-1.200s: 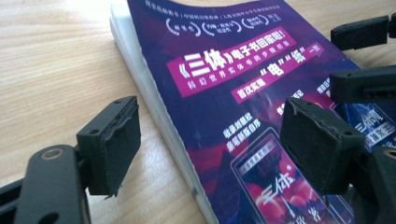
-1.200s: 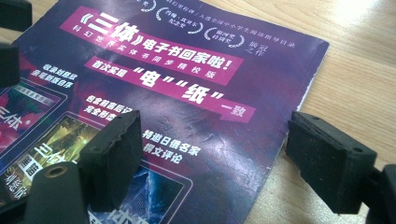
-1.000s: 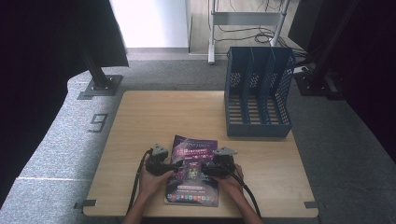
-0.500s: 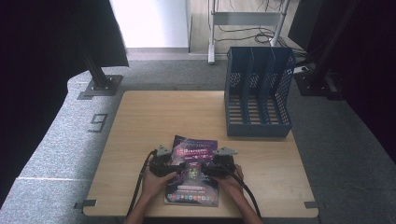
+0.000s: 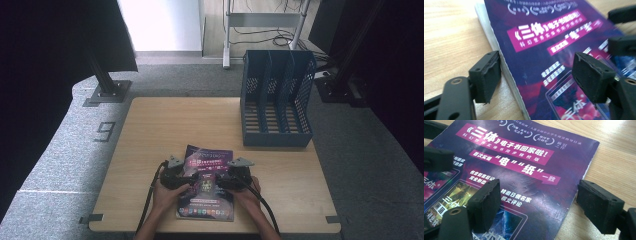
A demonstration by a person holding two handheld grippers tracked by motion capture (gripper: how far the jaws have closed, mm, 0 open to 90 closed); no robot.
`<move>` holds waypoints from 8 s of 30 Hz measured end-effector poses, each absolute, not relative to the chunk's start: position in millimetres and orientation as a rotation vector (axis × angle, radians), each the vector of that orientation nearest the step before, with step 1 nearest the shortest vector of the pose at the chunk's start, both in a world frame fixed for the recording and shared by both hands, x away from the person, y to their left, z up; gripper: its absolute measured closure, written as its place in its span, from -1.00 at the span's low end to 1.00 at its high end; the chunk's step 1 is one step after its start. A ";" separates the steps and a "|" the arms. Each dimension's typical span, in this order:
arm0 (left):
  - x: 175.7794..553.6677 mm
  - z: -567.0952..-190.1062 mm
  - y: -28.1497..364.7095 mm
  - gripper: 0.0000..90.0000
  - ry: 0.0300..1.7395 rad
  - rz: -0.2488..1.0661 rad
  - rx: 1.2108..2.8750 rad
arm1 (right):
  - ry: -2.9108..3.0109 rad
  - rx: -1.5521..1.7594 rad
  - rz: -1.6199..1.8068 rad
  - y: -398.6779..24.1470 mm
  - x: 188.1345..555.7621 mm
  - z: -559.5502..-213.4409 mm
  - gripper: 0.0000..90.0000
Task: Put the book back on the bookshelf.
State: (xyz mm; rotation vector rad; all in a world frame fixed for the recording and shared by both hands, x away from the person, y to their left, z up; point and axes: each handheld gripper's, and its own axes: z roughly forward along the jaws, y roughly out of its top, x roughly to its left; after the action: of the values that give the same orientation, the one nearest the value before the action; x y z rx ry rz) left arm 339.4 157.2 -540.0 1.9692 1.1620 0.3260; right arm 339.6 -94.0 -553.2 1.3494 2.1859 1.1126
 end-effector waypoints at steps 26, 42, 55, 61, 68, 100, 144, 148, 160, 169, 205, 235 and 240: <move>360.6 -536.5 140.5 -0.11 1.094 0.264 2.051 | 2.185 1.351 1.110 -93.9 339.2 -553.0 -0.57; 354.0 -539.1 134.9 0.26 1.030 0.342 2.078 | 2.183 1.348 1.109 -93.8 338.4 -553.0 -0.56; 351.9 -536.6 134.3 0.60 1.006 0.414 2.048 | 2.184 1.349 1.111 -94.0 338.3 -553.0 -0.56; 350.9 -536.2 133.5 0.72 0.991 0.407 2.037 | 2.184 1.350 1.111 -94.1 338.3 -553.1 -0.56; 346.3 -533.8 133.5 0.86 0.948 0.424 1.996 | 2.185 1.353 1.114 -94.3 338.4 -553.1 -0.56; 327.2 -510.4 131.9 0.96 0.800 0.451 1.899 | 2.150 1.401 1.223 -113.2 342.8 -544.0 -0.55; 314.3 -488.1 138.5 0.96 0.731 0.382 1.811 | 2.169 1.427 1.509 -122.2 345.9 -530.7 -0.62; 316.3 -490.5 140.5 0.95 0.745 0.377 1.808 | 2.163 1.422 1.512 -121.7 345.4 -530.4 -0.60; 329.2 -508.3 142.7 0.90 0.814 0.355 1.861 | 2.148 1.399 1.514 -120.8 342.6 -526.4 -0.47; 338.6 -528.8 142.8 0.90 0.874 0.355 1.904 | 2.195 1.415 1.464 -117.9 345.6 -533.8 -0.40; 347.1 -543.1 147.1 0.87 0.925 0.333 1.954 | 2.289 1.422 1.352 -109.8 378.2 -551.7 -0.04; 340.6 -525.3 153.8 0.89 0.894 0.326 1.894 | 2.271 1.284 1.393 -113.6 370.2 -527.0 0.45; 337.7 -518.0 154.9 0.89 0.873 0.332 1.875 | 2.246 1.223 1.401 -114.2 363.8 -518.7 0.45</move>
State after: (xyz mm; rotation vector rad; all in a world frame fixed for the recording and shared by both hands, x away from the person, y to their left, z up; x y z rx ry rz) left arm 337.7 154.9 -518.0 1.8749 0.8733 0.3320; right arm 363.8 -114.2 -518.7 1.2226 2.2455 1.4007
